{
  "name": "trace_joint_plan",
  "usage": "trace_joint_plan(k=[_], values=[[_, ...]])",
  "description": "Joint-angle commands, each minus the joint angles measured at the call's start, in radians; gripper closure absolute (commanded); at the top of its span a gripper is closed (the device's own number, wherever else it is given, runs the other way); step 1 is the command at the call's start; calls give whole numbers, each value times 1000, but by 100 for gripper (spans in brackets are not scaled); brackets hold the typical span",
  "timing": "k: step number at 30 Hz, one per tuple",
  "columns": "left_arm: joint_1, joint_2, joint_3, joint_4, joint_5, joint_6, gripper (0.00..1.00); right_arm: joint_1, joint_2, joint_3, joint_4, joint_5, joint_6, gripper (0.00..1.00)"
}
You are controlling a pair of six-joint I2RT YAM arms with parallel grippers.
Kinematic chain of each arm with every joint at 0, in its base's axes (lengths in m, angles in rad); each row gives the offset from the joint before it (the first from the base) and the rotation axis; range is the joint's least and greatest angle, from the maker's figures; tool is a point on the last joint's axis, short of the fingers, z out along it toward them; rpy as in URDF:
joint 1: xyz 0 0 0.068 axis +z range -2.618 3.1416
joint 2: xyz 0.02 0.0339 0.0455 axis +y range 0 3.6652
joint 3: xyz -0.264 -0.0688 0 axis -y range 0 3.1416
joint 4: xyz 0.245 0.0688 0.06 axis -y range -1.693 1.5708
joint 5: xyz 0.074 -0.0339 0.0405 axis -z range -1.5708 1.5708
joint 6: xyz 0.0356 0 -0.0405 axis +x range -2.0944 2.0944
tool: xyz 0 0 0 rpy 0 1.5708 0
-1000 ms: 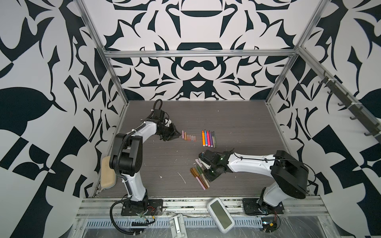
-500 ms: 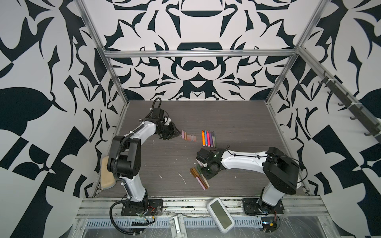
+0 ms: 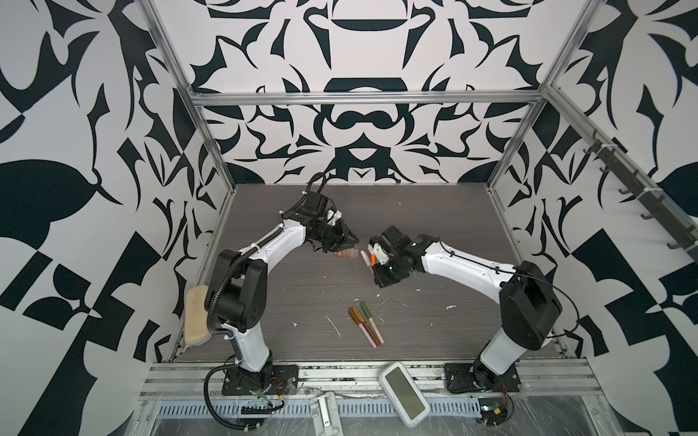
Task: Open the pen caps
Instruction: 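Close the right gripper on the brown pen and lift it toward the left gripper, then grasp the pink cap with the left gripper while the right holds the pen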
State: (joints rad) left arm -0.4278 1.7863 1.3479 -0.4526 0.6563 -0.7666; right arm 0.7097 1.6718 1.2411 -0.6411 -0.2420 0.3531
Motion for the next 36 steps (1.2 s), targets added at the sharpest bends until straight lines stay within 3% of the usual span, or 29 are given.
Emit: trace_joint_plan(k=[1,21,22,24,25,29,36], values=[[-27,39,40,-21,7,-21,73,-26,-18,69,-60,-79,-17,100],[-41,134,155,-98,-58,-14,73,-64,-45,127,-34,-191,-28,100],[-41,137,158,-98,-58,-14,75,-64,-43,131,-34,-192,-29,100],[-41,142,166,-95,-48,-15,98,-68,-38,139,-34,-196,-29,100],[-40,145,169,-95,-47,-17,100,-71,-35,142,-34,-196,-26,100],[-42,144,182,-95,-40,-16,100,-107,-25,141,6,-232,26,77],[-42,134,185,-84,-20,-18,100,-155,51,160,94,-334,97,73]])
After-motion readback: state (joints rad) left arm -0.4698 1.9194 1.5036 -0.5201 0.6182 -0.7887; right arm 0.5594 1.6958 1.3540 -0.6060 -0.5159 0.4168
